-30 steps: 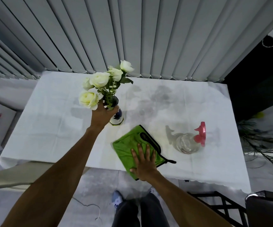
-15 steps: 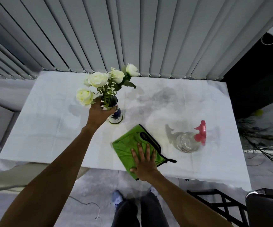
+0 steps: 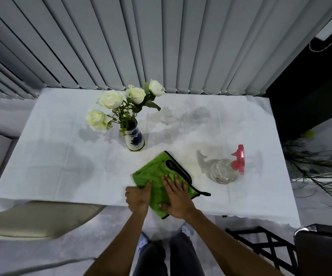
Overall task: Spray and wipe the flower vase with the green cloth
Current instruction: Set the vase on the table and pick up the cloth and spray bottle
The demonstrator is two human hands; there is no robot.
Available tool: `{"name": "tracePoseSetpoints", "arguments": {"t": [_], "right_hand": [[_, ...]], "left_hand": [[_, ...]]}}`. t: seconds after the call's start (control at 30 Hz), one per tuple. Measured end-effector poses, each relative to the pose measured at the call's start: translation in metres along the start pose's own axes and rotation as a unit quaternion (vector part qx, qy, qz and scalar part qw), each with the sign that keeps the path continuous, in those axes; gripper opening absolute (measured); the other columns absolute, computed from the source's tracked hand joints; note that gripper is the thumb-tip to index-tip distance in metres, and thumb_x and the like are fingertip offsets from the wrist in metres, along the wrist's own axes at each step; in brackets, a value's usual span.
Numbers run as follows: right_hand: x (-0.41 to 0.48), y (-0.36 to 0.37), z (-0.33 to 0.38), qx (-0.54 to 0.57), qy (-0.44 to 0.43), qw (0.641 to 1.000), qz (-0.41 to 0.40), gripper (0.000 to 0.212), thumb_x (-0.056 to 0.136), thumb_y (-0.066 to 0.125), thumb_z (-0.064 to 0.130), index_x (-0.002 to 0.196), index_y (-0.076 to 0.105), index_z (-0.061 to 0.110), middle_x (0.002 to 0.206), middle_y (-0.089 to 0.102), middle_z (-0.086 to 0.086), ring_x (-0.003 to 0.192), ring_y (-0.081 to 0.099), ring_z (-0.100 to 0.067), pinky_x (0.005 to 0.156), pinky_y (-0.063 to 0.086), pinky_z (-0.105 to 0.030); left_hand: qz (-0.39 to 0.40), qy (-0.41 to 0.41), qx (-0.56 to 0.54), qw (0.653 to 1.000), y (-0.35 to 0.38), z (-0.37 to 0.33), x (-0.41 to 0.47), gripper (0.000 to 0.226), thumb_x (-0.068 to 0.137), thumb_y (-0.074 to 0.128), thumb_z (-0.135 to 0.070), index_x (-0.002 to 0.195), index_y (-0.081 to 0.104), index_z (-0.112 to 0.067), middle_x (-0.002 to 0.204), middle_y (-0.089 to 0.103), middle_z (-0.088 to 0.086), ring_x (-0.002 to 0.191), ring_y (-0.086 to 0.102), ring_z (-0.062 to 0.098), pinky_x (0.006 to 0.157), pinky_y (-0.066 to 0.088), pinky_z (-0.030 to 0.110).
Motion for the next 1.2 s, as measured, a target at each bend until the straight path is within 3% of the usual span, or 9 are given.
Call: {"name": "tracePoseSetpoints", "arguments": {"t": [0.17, 0.3, 0.4, 0.53, 0.6, 0.67, 0.8, 0.93, 1.2], "right_hand": [[-0.024, -0.043, -0.027, 0.236, 0.04, 0.959, -0.151, 0.067, 0.095, 0.064, 0.035, 0.153, 0.039, 0.012, 0.157, 0.041, -0.012, 0.148, 0.031, -0.028, 0.117, 0.037, -0.043], [-0.079, -0.078, -0.077, 0.255, 0.155, 0.876, -0.38, 0.024, 0.092, 0.069, 0.032, 0.102, 0.071, 0.011, 0.097, 0.071, -0.009, 0.094, 0.065, -0.028, 0.082, 0.057, -0.031], [-0.119, -0.089, -0.115, 0.308, 0.25, 0.787, -0.473, 0.035, 0.087, 0.061, 0.054, 0.086, 0.056, 0.02, 0.077, 0.061, 0.0, 0.073, 0.06, -0.024, 0.069, 0.056, -0.04], [-0.144, -0.095, -0.169, 0.378, 0.344, 0.686, -0.519, 0.065, 0.076, 0.085, 0.042, 0.121, 0.054, 0.006, 0.113, 0.057, -0.01, 0.101, 0.06, -0.032, 0.088, 0.055, -0.054], [-0.136, -0.11, -0.181, 0.382, 0.325, 0.703, -0.504, 0.085, 0.075, 0.088, 0.035, 0.14, 0.045, 0.003, 0.133, 0.051, -0.015, 0.122, 0.054, -0.033, 0.104, 0.049, -0.051], [-0.122, -0.131, -0.181, 0.38, 0.28, 0.735, -0.486, 0.083, 0.077, 0.088, 0.032, 0.144, 0.044, 0.007, 0.138, 0.052, -0.012, 0.128, 0.051, -0.026, 0.108, 0.045, -0.041], [-0.112, -0.16, -0.178, 0.325, 0.246, 0.761, -0.505, 0.039, 0.086, 0.079, 0.015, 0.119, 0.061, 0.004, 0.103, 0.07, -0.006, 0.095, 0.068, -0.028, 0.086, 0.054, -0.035], [-0.11, -0.161, -0.168, 0.286, 0.26, 0.778, -0.496, 0.034, 0.089, 0.077, 0.018, 0.113, 0.06, -0.001, 0.091, 0.074, -0.02, 0.081, 0.071, -0.041, 0.074, 0.051, -0.035], [-0.154, -0.156, -0.147, 0.299, 0.27, 0.741, -0.537, 0.037, 0.09, 0.077, 0.024, 0.112, 0.062, -0.001, 0.088, 0.074, -0.02, 0.078, 0.071, -0.041, 0.071, 0.048, -0.034]], "left_hand": [[0.055, 0.048, -0.007, 0.997, 0.017, -0.014, 0.002, 0.05, 0.08, 0.078, -0.034, 0.107, 0.065, 0.006, 0.11, 0.069, 0.027, 0.101, 0.065, 0.042, 0.086, 0.054, 0.046], [0.022, 0.06, -0.035, 0.997, 0.011, -0.011, 0.001, 0.041, 0.087, 0.068, -0.027, 0.112, 0.052, 0.002, 0.115, 0.063, 0.029, 0.105, 0.06, 0.045, 0.087, 0.046, 0.047], [0.004, 0.045, -0.085, 0.995, 0.006, -0.004, 0.007, 0.046, 0.096, 0.058, -0.023, 0.126, 0.041, 0.008, 0.125, 0.055, 0.035, 0.113, 0.054, 0.051, 0.094, 0.043, 0.052], [0.013, -0.02, -0.174, 0.984, 0.005, 0.014, 0.02, 0.055, 0.095, 0.063, -0.026, 0.132, 0.047, 0.012, 0.13, 0.055, 0.034, 0.117, 0.055, 0.047, 0.097, 0.047, 0.049], [0.058, -0.029, -0.25, 0.966, 0.01, 0.019, 0.026, 0.049, 0.092, 0.068, -0.025, 0.127, 0.057, 0.008, 0.126, 0.062, 0.027, 0.112, 0.061, 0.041, 0.095, 0.052, 0.049], [0.103, -0.035, -0.328, 0.938, 0.012, 0.022, 0.026, 0.042, 0.089, 0.072, -0.021, 0.122, 0.062, 0.002, 0.116, 0.067, 0.019, 0.101, 0.065, 0.035, 0.087, 0.055, 0.048], [0.172, -0.026, -0.368, 0.913, 0.022, 0.015, 0.011, 0.037, 0.093, 0.064, -0.007, 0.128, 0.058, 0.0, 0.123, 0.065, 0.021, 0.11, 0.062, 0.038, 0.092, 0.053, 0.054], [0.129, 0.023, -0.324, 0.937, 0.005, 0.003, 0.005, 0.032, 0.098, 0.057, -0.003, 0.129, 0.05, 0.002, 0.13, 0.058, 0.024, 0.119, 0.057, 0.04, 0.099, 0.048, 0.058], [0.142, 0.153, -0.282, 0.937, -0.01, -0.037, -0.014, 0.028, 0.104, 0.047, -0.012, 0.131, 0.045, -0.005, 0.128, 0.056, 0.014, 0.115, 0.054, 0.027, 0.091, 0.046, 0.035]]}}
Point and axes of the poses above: each hand's wrist, its own x-axis towards the middle knuckle, its own y-axis out of the palm, z = x × y, the point moved 10 cm from there along x, towards the middle knuckle
